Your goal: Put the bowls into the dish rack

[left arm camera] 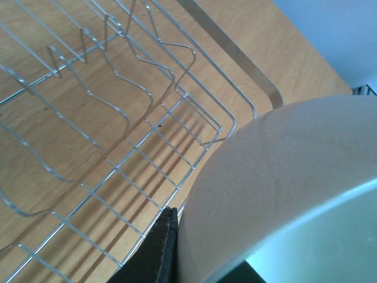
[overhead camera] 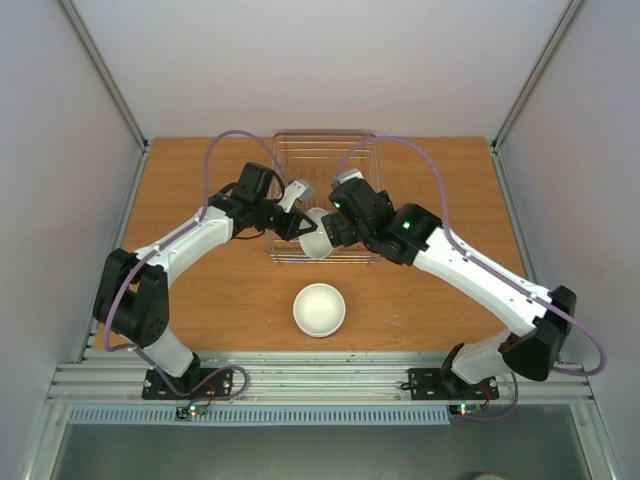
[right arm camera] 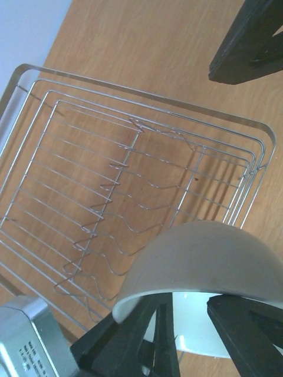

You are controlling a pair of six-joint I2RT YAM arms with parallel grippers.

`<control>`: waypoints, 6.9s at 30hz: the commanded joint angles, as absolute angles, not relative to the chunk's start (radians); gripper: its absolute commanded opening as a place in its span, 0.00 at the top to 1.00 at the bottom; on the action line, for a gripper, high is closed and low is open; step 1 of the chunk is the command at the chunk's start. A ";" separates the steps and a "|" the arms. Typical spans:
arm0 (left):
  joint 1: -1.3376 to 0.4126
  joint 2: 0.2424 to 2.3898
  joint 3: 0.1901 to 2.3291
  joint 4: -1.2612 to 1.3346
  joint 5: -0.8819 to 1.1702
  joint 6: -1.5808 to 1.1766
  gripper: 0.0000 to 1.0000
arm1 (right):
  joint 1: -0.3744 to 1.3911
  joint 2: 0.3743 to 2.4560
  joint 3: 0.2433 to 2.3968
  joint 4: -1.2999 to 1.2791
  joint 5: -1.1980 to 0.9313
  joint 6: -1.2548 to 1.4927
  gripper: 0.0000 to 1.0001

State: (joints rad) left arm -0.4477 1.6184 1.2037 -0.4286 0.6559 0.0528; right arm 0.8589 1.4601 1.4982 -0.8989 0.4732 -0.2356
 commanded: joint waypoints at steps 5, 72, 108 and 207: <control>-0.448 1.563 1.190 -0.378 0.583 0.126 1.00 | 0.854 1.328 1.358 -0.743 0.456 -0.247 0.02; -0.393 1.545 1.144 -0.317 1.144 0.134 1.00 | 0.752 1.102 0.939 -0.300 -0.294 -0.099 0.05; -0.420 1.565 1.143 -0.285 0.909 0.092 0.43 | 0.751 1.206 1.021 -0.365 -0.099 -0.174 0.99; -0.437 1.652 1.153 -0.307 0.464 0.155 0.36 | 0.996 1.334 1.004 -0.777 -0.003 -0.065 0.56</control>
State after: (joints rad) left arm -0.4335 1.6321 1.1347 -0.3111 0.4416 0.1429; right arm 0.9798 1.3102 1.0203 -0.7895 -0.0223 -0.0990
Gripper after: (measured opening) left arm 0.633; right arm 0.439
